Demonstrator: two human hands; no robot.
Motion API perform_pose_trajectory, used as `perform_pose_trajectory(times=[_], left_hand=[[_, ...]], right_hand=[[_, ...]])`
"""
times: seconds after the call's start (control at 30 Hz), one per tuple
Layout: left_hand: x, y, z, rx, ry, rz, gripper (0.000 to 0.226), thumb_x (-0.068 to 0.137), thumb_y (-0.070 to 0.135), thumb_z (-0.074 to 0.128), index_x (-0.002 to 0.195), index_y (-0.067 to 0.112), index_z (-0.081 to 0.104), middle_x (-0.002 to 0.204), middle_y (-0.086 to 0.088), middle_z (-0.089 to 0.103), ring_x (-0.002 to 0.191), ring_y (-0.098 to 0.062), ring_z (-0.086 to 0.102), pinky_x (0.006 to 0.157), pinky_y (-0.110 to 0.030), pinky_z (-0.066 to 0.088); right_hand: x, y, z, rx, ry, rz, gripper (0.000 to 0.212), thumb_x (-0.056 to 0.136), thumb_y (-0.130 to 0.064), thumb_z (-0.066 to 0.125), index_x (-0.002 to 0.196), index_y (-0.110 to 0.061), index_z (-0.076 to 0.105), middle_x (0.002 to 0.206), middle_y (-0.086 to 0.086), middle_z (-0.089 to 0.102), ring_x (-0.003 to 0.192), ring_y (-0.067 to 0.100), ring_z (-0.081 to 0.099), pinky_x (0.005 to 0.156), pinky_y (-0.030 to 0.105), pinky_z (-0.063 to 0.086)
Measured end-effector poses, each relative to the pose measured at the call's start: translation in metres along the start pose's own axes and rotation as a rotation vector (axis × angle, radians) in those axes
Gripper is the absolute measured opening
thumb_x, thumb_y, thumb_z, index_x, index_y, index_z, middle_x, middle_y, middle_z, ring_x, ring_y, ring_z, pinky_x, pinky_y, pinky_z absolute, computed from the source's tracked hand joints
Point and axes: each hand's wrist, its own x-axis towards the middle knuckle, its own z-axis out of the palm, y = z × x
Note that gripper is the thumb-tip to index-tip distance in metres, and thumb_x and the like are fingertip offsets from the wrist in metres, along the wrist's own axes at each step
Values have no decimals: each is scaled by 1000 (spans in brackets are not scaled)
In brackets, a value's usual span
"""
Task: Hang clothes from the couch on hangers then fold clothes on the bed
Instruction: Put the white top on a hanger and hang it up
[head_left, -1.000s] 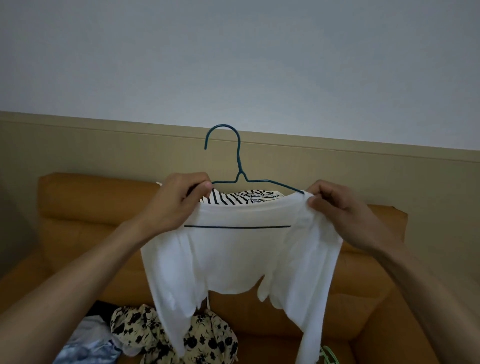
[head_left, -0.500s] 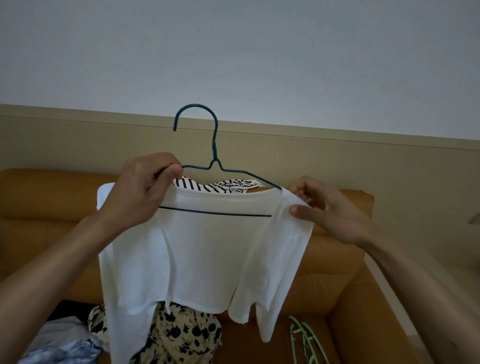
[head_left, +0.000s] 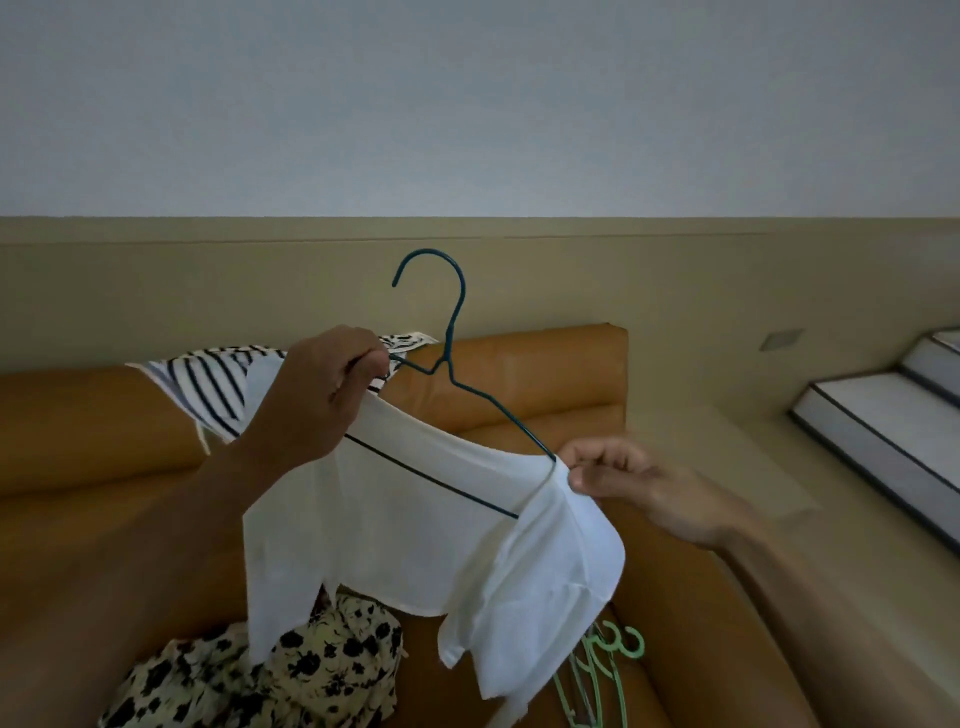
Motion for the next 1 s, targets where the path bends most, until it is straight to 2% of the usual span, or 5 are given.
perform_pose_trajectory(times=[0.17, 0.27, 0.4, 0.6, 1.0], left_hand=[[3, 33, 44, -158, -79, 74, 26, 101, 16, 47, 82, 6, 62, 78, -2, 59, 76, -22, 52, 73, -37, 43], [9, 73, 73, -201, -181, 188, 24, 100, 18, 49, 83, 11, 64, 79, 4, 59, 79, -18, 53, 77, -44, 44], [8, 146, 99, -291, -255, 249, 16, 95, 22, 56, 104, 17, 68, 98, 27, 55, 99, 14, 50, 94, -12, 35], [-11, 256, 144, -554, -267, 108, 23, 93, 28, 55, 115, 25, 61, 112, 13, 60, 112, -6, 55, 97, -14, 38], [-167, 585, 191, -990, -600, -61, 23, 86, 41, 60, 106, 31, 67, 111, 12, 70, 110, -7, 63, 104, -39, 48]], right_hand=[[-77, 3, 31, 61, 259, 41, 28, 100, -21, 56, 90, 5, 62, 77, 32, 48, 66, 32, 40, 64, 36, 35], [-138, 0, 54, 79, 417, 77, 23, 101, -19, 57, 93, 1, 65, 81, 28, 56, 71, 27, 51, 66, 35, 42], [-222, -12, 79, 75, 644, 142, 19, 100, -20, 58, 89, -7, 67, 81, 9, 63, 74, 20, 58, 67, 30, 45], [-348, -32, 112, 25, 940, 201, 28, 99, -26, 56, 89, 1, 62, 80, 25, 57, 72, 23, 53, 67, 39, 37], [-601, -62, 174, 36, 1425, 281, 28, 91, -36, 57, 72, -16, 56, 71, 1, 51, 68, 15, 45, 67, 34, 32]])
